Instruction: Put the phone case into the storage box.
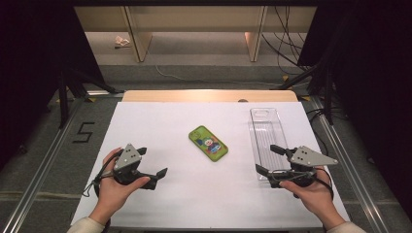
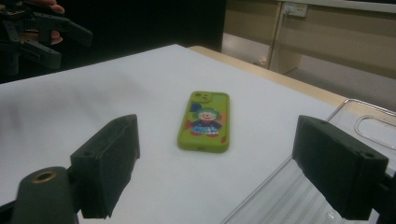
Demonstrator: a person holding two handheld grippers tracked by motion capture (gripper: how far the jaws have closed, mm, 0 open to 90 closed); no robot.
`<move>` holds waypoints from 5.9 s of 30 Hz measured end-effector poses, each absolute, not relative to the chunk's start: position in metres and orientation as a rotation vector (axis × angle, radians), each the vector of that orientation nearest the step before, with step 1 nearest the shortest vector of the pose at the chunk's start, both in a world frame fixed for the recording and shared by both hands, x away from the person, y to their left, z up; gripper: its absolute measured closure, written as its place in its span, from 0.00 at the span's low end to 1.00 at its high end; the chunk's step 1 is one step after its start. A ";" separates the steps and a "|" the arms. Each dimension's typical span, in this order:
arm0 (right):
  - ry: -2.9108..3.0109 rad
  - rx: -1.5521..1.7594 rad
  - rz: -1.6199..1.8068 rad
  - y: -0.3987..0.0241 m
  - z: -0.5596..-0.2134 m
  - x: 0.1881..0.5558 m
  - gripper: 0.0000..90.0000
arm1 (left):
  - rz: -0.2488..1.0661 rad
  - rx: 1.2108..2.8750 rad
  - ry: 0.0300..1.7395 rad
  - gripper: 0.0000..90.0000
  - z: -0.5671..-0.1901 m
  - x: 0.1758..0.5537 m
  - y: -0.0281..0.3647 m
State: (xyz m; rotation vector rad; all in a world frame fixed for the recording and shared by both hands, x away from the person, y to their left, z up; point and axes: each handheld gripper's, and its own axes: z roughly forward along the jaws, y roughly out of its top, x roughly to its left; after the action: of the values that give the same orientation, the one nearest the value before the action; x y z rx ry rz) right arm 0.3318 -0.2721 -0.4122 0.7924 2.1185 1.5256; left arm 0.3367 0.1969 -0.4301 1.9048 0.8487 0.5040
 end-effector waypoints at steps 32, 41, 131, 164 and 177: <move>2.169 0.766 1.471 -0.213 -0.410 0.352 0.71 | 0.522 1.900 0.830 0.00 -0.428 0.340 0.194; 2.212 0.924 1.300 -0.185 -0.408 0.379 1.00 | 0.518 1.907 0.823 0.00 -0.428 0.340 0.193; 2.551 1.054 0.887 -0.065 -0.479 0.427 1.00 | 0.490 1.926 0.836 0.00 -0.433 0.341 0.193; 2.423 0.773 1.284 -0.110 -0.440 0.416 0.40 | 0.483 1.922 0.847 0.00 -0.434 0.341 0.193; 2.352 0.706 1.481 -0.153 -0.421 0.399 0.18 | 0.485 1.922 0.857 0.00 -0.435 0.341 0.194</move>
State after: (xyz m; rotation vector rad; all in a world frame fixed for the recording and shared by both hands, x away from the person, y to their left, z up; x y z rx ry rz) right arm 0.3987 -0.1534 -0.4212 0.7064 2.3521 1.4806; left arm 0.3414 0.1940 -0.4345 1.9220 0.8571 0.4846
